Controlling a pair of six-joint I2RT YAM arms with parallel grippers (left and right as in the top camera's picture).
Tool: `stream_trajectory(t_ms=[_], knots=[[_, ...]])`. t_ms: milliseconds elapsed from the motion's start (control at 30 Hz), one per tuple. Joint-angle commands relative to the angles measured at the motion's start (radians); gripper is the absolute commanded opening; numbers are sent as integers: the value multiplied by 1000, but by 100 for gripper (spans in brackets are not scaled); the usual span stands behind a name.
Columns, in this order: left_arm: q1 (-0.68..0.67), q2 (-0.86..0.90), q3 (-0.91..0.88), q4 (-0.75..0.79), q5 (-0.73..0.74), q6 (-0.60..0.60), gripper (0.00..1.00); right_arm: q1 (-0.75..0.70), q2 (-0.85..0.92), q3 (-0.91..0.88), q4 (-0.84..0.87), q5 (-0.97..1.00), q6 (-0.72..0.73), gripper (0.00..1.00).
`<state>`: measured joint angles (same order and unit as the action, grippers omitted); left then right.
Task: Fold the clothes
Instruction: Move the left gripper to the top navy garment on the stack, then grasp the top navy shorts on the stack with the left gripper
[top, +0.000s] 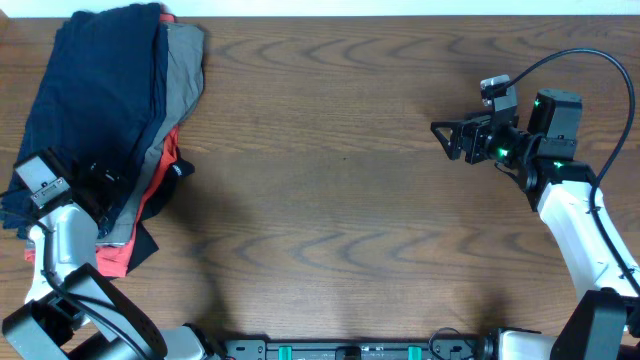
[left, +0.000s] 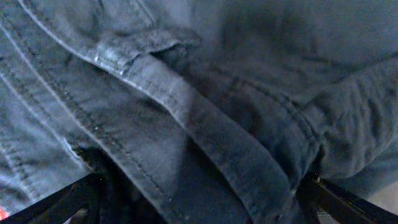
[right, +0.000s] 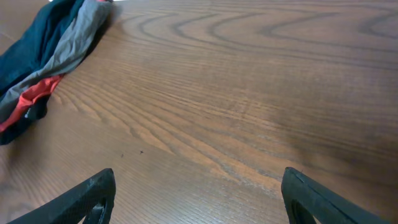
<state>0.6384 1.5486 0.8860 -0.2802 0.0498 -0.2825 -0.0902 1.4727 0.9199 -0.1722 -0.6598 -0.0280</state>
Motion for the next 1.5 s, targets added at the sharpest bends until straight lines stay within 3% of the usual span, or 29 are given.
stream_trajectory(t_ms=[0, 200, 500, 767, 1100, 1333, 1400, 1467], knots=[[2, 0, 12, 27, 22, -43, 98, 19, 3, 19, -4, 6, 5, 83], [2, -26, 12, 51, 136, -45, 93, 19, 3, 19, -7, 9, 5, 83], [2, -93, 12, 32, 240, -45, 92, 19, 3, 19, -8, 17, 5, 83], [2, -139, 12, -18, 240, 62, 92, 19, 3, 19, -12, 17, 5, 83], [2, -17, 12, -13, 200, 61, 93, 19, 3, 19, -13, 17, 5, 83], [2, 19, 12, 78, 201, 47, 92, 19, 3, 19, -8, 17, 5, 86], [2, 19, 12, 105, 203, 13, 87, 19, 3, 19, -8, 17, 5, 86], [2, 19, 12, 125, 234, -2, 73, 19, 3, 19, -8, 17, 5, 85]])
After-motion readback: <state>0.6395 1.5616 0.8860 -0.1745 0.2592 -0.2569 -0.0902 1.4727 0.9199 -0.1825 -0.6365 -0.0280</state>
